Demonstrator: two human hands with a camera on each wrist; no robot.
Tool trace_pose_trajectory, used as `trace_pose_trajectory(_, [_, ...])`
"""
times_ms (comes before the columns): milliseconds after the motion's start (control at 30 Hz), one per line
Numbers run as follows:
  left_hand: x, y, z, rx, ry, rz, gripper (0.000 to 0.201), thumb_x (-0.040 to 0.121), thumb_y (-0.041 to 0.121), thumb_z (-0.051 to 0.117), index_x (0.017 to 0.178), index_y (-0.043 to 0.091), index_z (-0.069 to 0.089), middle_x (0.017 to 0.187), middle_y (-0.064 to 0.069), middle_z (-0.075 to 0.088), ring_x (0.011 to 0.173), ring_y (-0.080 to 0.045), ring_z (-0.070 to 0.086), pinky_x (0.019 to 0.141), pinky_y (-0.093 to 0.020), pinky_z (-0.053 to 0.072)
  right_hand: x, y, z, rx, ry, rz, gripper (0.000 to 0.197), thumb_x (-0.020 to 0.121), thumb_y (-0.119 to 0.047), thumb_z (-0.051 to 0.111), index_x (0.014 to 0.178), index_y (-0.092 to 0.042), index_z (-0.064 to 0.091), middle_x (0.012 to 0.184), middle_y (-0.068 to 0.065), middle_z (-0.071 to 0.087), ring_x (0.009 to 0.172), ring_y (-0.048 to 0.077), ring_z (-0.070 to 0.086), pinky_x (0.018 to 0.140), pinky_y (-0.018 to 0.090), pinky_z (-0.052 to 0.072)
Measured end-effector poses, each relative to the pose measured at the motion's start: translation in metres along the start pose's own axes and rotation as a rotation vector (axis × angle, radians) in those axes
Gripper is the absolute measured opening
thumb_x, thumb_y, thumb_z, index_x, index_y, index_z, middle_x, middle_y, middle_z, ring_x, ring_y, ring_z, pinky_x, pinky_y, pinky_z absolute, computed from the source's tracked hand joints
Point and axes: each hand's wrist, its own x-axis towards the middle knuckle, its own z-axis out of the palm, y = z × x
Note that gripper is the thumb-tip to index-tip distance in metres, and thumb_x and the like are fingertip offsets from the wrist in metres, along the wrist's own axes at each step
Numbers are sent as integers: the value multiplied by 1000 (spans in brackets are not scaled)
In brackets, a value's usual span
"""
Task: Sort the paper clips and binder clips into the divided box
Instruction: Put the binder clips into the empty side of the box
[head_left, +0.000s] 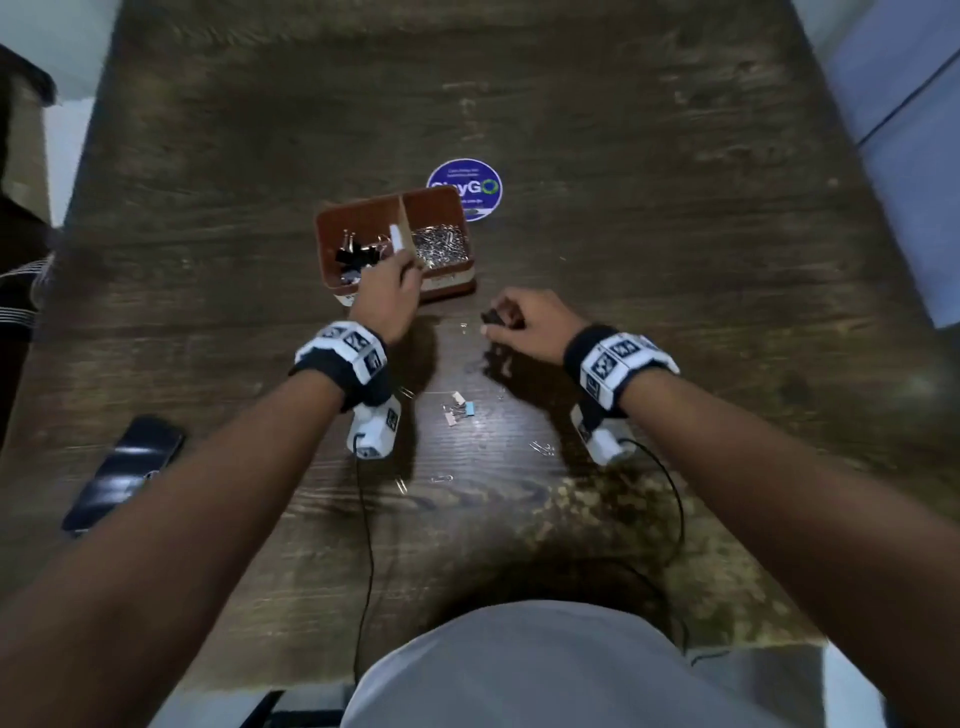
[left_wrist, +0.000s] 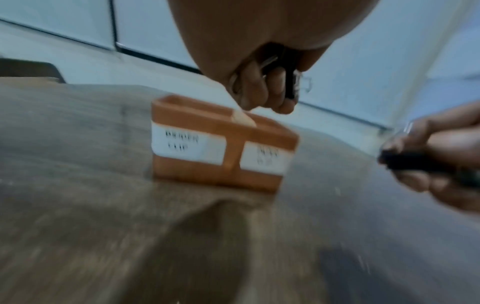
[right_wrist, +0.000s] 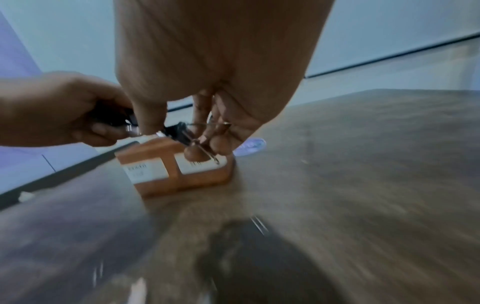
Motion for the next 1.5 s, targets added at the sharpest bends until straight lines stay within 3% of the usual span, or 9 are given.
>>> trace_pose_trajectory(100, [44,-12,-41,-154,13,-312,24,91,24,53,88,8,70,98,-18,71,81,-29,67,76,-36,53,58,-48,-9,-45,45,-29,37,81,-33,74,110,-11,63,98,6,65,95,22,61,82,28,47])
trace_pose_trajectory(167, [60,-17,-60,-468,-29,-490,23,93,22,53,77,8,63,83,-20,66,57,-26,63,54,-32,53,91,-76,-10,-74,60,-24,38,81,-35,73,110,-11,64,100,6,66,98,23,61,80,25,45])
trace_pose_trajectory(300, [71,-17,-85,-717,-85,-646,38,104,39,35,79,18,56,44,2,54,50,-16,50,51,-23,42,144,-114,0,-94,77,8,46,87,-51,60,111,-12,64,103,4,67,97,21,61,84,27,47])
trace_pose_trajectory(467, [82,-41,-82,-491,77,-561,49,93,49,44,104,7,67,92,-15,67,76,-27,62,63,-32,54,153,-106,2,44,178,103,37,92,-39,54,118,-14,61,115,6,65,109,22,58,96,33,47])
trace_pose_trajectory(600, [43,-25,-52,-149,183,-127,24,98,27,50,97,9,66,90,-2,66,81,-15,61,72,-23,50,108,-59,-9,298,315,15,16,87,-10,63,101,-16,69,96,-6,67,89,4,61,84,16,47])
trace_pose_trajectory(800, [-28,-27,27,250,-393,330,16,96,28,50,102,18,61,100,0,62,88,-18,59,76,-31,47,17,12,12,90,94,47,14,84,-7,62,87,-19,69,73,-9,64,64,4,57,67,17,46])
trace_pose_trajectory(933, [-65,-42,64,391,-447,229,17,90,32,57,96,17,56,97,-3,58,85,-24,59,71,-35,49,-12,34,62,-128,-180,33,24,84,-16,65,107,-23,63,104,-3,61,92,12,57,86,31,49])
trace_pose_trajectory(1067, [-98,-57,87,356,-371,-18,44,81,43,69,109,15,49,110,-6,52,90,-28,57,78,-41,49,-9,26,109,-250,-169,-107,60,80,-14,69,134,-20,43,135,2,43,119,21,44,98,37,44])
trace_pose_trajectory(1500, [-88,-57,76,417,-472,43,19,82,18,57,98,9,55,95,-12,61,83,-31,61,68,-36,50,-22,21,126,-360,-171,-2,26,76,-12,64,101,-7,57,106,8,45,84,26,55,67,31,43])
